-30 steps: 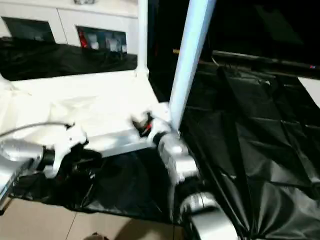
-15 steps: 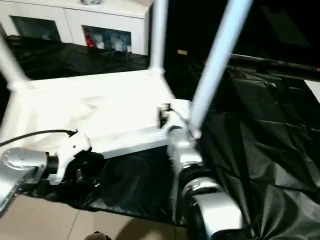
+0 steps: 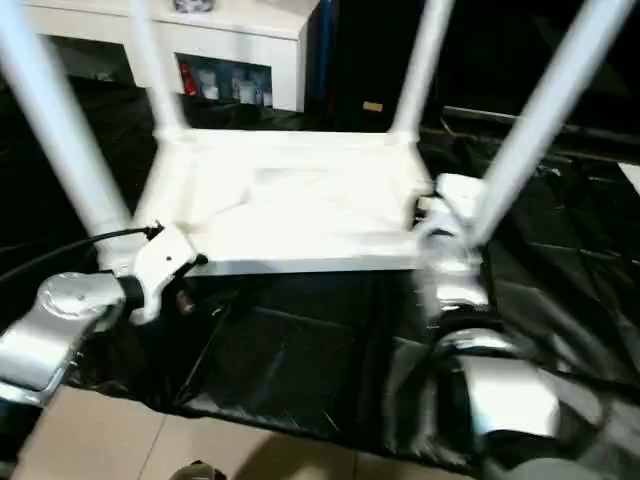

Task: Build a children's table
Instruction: Rotate table base

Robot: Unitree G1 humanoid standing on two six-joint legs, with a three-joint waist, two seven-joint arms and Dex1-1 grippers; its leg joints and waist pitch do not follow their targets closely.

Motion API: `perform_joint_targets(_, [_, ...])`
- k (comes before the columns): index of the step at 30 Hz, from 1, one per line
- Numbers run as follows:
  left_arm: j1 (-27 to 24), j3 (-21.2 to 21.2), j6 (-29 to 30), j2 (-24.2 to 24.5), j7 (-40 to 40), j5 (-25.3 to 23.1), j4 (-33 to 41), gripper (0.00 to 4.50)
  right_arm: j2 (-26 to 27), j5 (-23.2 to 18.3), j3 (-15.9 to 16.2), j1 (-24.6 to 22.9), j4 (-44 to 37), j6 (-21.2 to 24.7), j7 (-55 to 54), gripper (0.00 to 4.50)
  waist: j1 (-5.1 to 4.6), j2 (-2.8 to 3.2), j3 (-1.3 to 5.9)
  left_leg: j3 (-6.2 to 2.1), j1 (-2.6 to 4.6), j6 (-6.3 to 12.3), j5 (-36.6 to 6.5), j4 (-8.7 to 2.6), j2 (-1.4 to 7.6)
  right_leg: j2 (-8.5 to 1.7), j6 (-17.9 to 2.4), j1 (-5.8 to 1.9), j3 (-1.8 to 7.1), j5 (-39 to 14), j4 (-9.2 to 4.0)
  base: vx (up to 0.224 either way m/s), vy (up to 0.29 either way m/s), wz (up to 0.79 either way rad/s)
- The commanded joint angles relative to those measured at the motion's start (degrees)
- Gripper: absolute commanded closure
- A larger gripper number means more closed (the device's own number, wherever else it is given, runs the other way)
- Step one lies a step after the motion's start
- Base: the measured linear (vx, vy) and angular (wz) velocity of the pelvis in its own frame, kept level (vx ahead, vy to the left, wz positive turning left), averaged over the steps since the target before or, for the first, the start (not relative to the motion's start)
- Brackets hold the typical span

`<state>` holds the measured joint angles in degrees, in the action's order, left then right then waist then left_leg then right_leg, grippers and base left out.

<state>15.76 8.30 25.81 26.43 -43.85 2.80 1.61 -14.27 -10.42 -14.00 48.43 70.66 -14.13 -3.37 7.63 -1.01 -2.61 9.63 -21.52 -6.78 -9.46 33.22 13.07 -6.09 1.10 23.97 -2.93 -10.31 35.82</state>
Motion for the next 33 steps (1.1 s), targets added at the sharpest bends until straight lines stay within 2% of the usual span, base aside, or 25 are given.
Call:
perform_joint_targets(1, [-2.0,-2.1,-1.9,-0.9,-0.4,3.1,2.3,0.06,-1.1,-0.1,-1.2,0.0,0.5,-0.7,1.2,1.46,-0.7,0.51,4.22,1.06,-0.1,-0.95,-11.1,-3.16,-1.32,-0.05,-11.2,-3.41,0.83,-1.1,-2.77,0.0,0.0,0.0])
perform_joint_targets(2, [-3.6,-3.7,-3.1,-1.9,0.2,4.7,2.5,0.06,-1.0,0.2,-0.5,-0.4,0.2,-0.9,3.7,1.46,-0.87,1.04,4.28,1.08,0.09,-0.31,-11.6,-3.0,-1.38,0.1,-11.7,-3.11,0.79,-1.1,-2.74,0.0,0.0,0.0])
perform_joint_targets(5, [-8.2,-6.8,-8.0,-3.6,2.2,7.0,2.9,0.06,-0.1,0.7,1.5,-2.1,-1.8,-1.5,11.8,1.46,-1.72,0.92,4.1,1.08,-0.09,1.0,-13.6,-3.03,-1.18,0.05,-12.3,-3.19,0.76,-3.0,-3.16,0.0,0.0,0.0])
perform_joint_targets(6, [-8.2,-6.8,-8.0,-3.6,2.2,7.0,2.9,0.06,-0.1,0.7,1.5,-2.1,-1.8,-1.5,11.8,1.46,-1.86,0.77,4.07,1.04,-0.22,1.31,-14.1,-3.1,-1.14,-0.01,-12.3,-3.29,0.73,-3.7,-3.29,0.0,0.0,0.0])
perform_joint_targets(7, [-10.2,-7.8,-9.7,-4.2,2.4,7.9,3.3,0.06,0.2,1.0,2.6,-3.0,-2.8,-1.3,14.8,1.46,-2.12,0.82,3.83,1.04,-0.16,1.35,-15.4,-3.3,-1.05,-0.01,-11.9,-3.09,0.74,-6.5,-3.6,0.0,0.0,0.0])
perform_joint_targets(8, [-12.1,-8.9,-11.2,-4.9,3.1,8.2,3.8,0.06,0.5,1.0,3.6,-4.1,-3.8,-1.0,18.2,1.46,-2.39,0.37,3.89,1.05,-0.22,1.76,-16.0,-3.3,-0.94,-0.12,-11.9,-3.17,0.83,-7.7,-3.84,0.0,0.0,0.0])
perform_joint_targets(9, [-13.8,-10.2,-13.3,-6.0,4.3,8.4,4.1,0.06,0.7,0.6,4.2,-5.2,-5.2,-0.3,21.4,1.46,-2.36,0.46,3.79,1.01,-0.28,1.87,-16.1,-3.37,-0.86,-0.17,-11.8,-3.2,0.9,-8.0,-3.84,0.0,0.0,0.0])
perform_joint_targets(11, [-15.9,-12.5,-16.5,-7.8,6.6,8.7,4.3,0.06,1.2,0.1,5.1,-7.3,-7.8,0.7,24.4,1.46,-2.32,0.67,3.71,1.07,0.06,2.47,-17.3,-3.41,-0.68,-0.16,-11.6,-2.85,1.06,-10.2,-4.28,0.0,0.0,0.0])
perform_joint_targets(12, [-18.5,-14.7,-20.8,-9.8,8.9,8.9,4.6,0.06,1.7,-0.2,6.3,-10.0,-11.2,1.7,26.9,1.46,-2.41,0.58,3.56,1.08,-0.07,2.57,-17.4,-3.44,-0.64,-0.08,-11.6,-2.82,1.13,-10.1,-4.39,0.0,0.0,0.0])
perform_joint_targets(13, [-20.1,-15.8,-23.3,-10.9,10.3,8.8,4.6,0.06,1.9,-0.1,7.3,-11.9,-13.5,2.3,27.9,1.46,-2.32,0.69,3.33,0.94,-0.14,2.26,-19.0,-3.84,-0.41,-0.2,-10.5,-2.82,1.06,-13.2,-4.79,0.0,0.0,0.0])
perform_joint_targets(14, [-20.1,-15.8,-23.3,-10.9,10.3,8.8,4.6,0.06,1.9,-0.1,7.3,-11.9,-13.5,2.3,27.9,1.46,-2.32,0.69,3.33,0.94,-0.14,2.26,-19.0,-3.84,-0.41,-0.2,-10.5,-2.82,1.06,-13.2,-4.79,0.0,0.0,0.0])
perform_joint_targets(15, [-21.7,-17.6,-26.8,-12.9,12.9,8.7,5.0,0.06,2.0,0.1,8.6,-14.7,-17.0,2.8,28.1,1.46,-2.21,0.83,3.47,1.02,0.29,1.79,-19.9,-3.77,-0.26,-0.19,-10.4,-2.46,1.22,-14.4,-4.96,0.0,0.0,0.0])
perform_joint_targets(16, [-22.3,-19.0,-28.7,-14.5,15.1,8.9,5.1,0.06,2.0,0.0,8.9,-16.3,-19.1,3.4,28.2,1.46,-2.02,0.84,3.44,1.11,0.51,1.57,-19.7,-3.74,-0.11,-0.01,-10.5,-2.34,1.34,-13.0,-5.04,0.0,0.0,0.0])
perform_joint_targets(17, [-22.5,-19.9,-29.7,-15.7,16.6,9.1,5.1,0.06,2.1,-0.2,9.1,-17.4,-20.6,3.9,28.3,1.46,-1.88,0.62,3.24,1.18,0.53,1.55,-20.3,-3.81,-0.11,0.19,-10.2,-2.32,1.41,-12.9,-5.15,0.0,0.0,0.0])
perform_joint_targets(20, [-22.9,-20.9,-32.1,-17.0,19.1,8.9,4.8,0.06,2.1,-0.6,9.2,-19.5,-23.5,5.2,28.9,1.46,-1.56,0.63,3.23,0.98,0.46,1.39,-21.2,-4.0,-0.16,0.11,-8.9,-2.32,1.35,-15.6,-5.28,0.0,0.0,0.0])
perform_joint_targets(21, [-22.8,-21.1,-33.6,-17.8,21.9,7.2,4.4,0.06,1.9,-0.9,9.3,-21.5,-26.4,7.5,28.7,1.46,-1.62,0.58,3.13,0.9,0.33,1.14,-22.0,-4.11,-0.2,0.0,-8.2,-2.25,1.29,-17.6,-5.42,0.0,0.0,0.0])
perform_joint_targets(23, [-22.1,-21.9,-35.0,-19.0,24.6,6.1,3.5,0.06,1.8,-1.2,9.0,-24.0,-30.7,10.8,28.5,1.46,-1.51,0.55,2.98,0.85,0.56,0.73,-22.9,-4.18,-0.14,0.16,-6.9,-2.0,1.44,-18.5,-5.75,0.0,0.0,0.0])
perform_joint_targets(24, [-21.8,-22.0,-35.0,-19.0,24.9,6.1,3.1,0.06,1.8,-1.1,9.0,-24.3,-31.3,11.1,28.5,1.46,-1.43,0.54,3.03,0.83,0.49,0.62,-23.0,-4.21,-0.18,0.11,-6.6,-2.08,1.43,-18.8,-5.78,0.0,0.0,0.0])
perform_joint_targets(26, [-20.0,-22.6,-34.9,-19.1,25.9,6.2,1.4,0.06,1.5,-0.3,9.3,-26.2,-34.2,12.1,28.1,1.46,-1.19,0.47,3.12,0.86,0.68,0.35,-23.0,-4.16,-0.31,0.14,-5.7,-1.77,1.49,-19.7,-5.92,0.0,0.0,0.0])
perform_joint_targets(27, [-17.6,-23.0,-34.7,-18.4,26.5,6.1,-0.8,0.06,1.0,1.1,9.9,-28.4,-36.9,12.7,26.2,1.46,-1.35,0.29,3.06,0.77,0.48,0.26,-22.9,-4.25,-0.33,0.14,-5.6,-1.91,1.45,-19.8,-5.9,0.0,0.0,0.0])
perform_joint_targets(28, [-16.9,-23.1,-34.9,-18.1,26.7,5.9,-1.4,0.06,1.0,1.5,10.0,-28.9,-37.5,12.8,25.3,1.46,-1.03,0.38,3.11,0.84,0.65,-0.05,-22.6,-4.16,-0.43,0.17,-5.2,-1.74,1.48,-20.0,-6.02,0.0,0.0,0.0])
perform_joint_targets(29, [-15.4,-23.6,-34.8,-17.6,26.8,6.2,-2.7,0.06,1.3,1.5,9.4,-29.8,-38.9,13.8,23.4,1.46,-1.23,0.19,3.08,0.69,0.42,-0.28,-22.4,-4.31,-0.45,0.04,-5.0,-1.93,1.47,-20.0,-5.92,0.0,0.0,0.0])
perform_joint_targets(30, [-13.3,-24.4,-34.9,-16.8,27.0,6.5,-4.7,0.06,1.9,1.5,8.3,-30.7,-40.2,14.8,20.3,1.46,-1.18,0.27,3.14,0.65,0.34,-0.39,-22.1,-4.34,-0.52,0.04,-4.9,-2.02,1.42,-20.0,-5.85,0.0,0.0,0.0])
perform_joint_targets(31, [-13.2,-24.4,-34.9,-16.7,27.0,6.5,-4.8,0.06,2.0,1.5,8.3,-30.7,-40.3,14.8,20.1,1.46,-1.25,0.32,3.23,0.73,0.6,-0.69,-22.2,-4.21,-0.57,0.1,-4.8,-1.72,1.5,-19.3,-5.8,0.0,0.0,0.0])
perform_joint_targets(33, [-9.4,-25.4,-34.5,-14.5,26.7,7.3,-8.6,0.06,2.6,2.3,6.8,-31.7,-40.6,15.3,15.8,1.46,-1.31,0.36,3.25,0.65,0.38,-0.93,-21.8,-4.3,-0.63,0.05,-4.8,-1.93,1.44,-19.0,-5.74,0.0,0.0,0.0])
